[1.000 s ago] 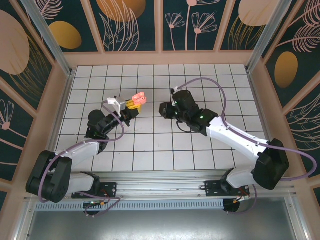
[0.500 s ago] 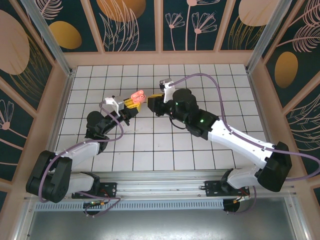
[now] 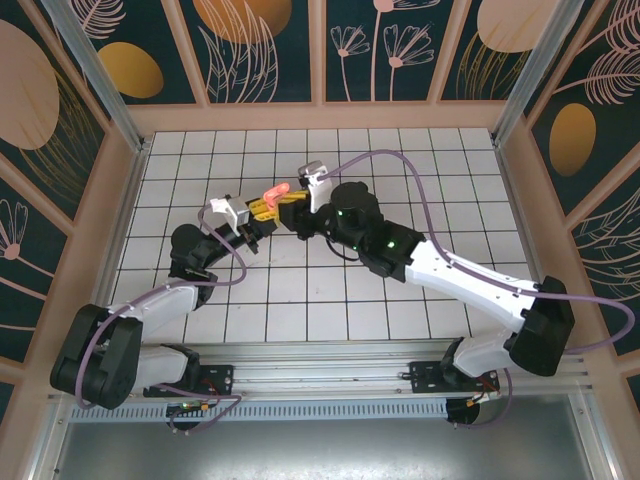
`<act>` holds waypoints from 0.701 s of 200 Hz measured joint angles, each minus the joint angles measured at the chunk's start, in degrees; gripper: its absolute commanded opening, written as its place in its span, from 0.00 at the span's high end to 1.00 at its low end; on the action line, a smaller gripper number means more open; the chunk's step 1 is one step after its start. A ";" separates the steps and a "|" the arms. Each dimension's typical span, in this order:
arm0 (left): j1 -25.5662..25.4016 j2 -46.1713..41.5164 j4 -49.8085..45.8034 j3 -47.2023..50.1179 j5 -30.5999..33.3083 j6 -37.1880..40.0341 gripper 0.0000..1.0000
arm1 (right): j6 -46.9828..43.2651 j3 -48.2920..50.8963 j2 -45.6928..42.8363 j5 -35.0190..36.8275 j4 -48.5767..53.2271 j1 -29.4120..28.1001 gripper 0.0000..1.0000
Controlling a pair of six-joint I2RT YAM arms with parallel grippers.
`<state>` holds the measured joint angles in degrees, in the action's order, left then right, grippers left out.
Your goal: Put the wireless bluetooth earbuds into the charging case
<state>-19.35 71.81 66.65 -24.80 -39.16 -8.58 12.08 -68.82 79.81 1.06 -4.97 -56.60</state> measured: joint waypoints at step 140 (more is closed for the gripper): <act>0.00 -1.53 -0.02 0.17 0.26 1.01 0.86 | -7.52 -2.71 4.35 6.67 -2.45 -0.39 0.76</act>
<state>-19.35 70.28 66.63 -24.62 -38.89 -7.57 4.56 -71.53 84.16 7.73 -7.42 -56.99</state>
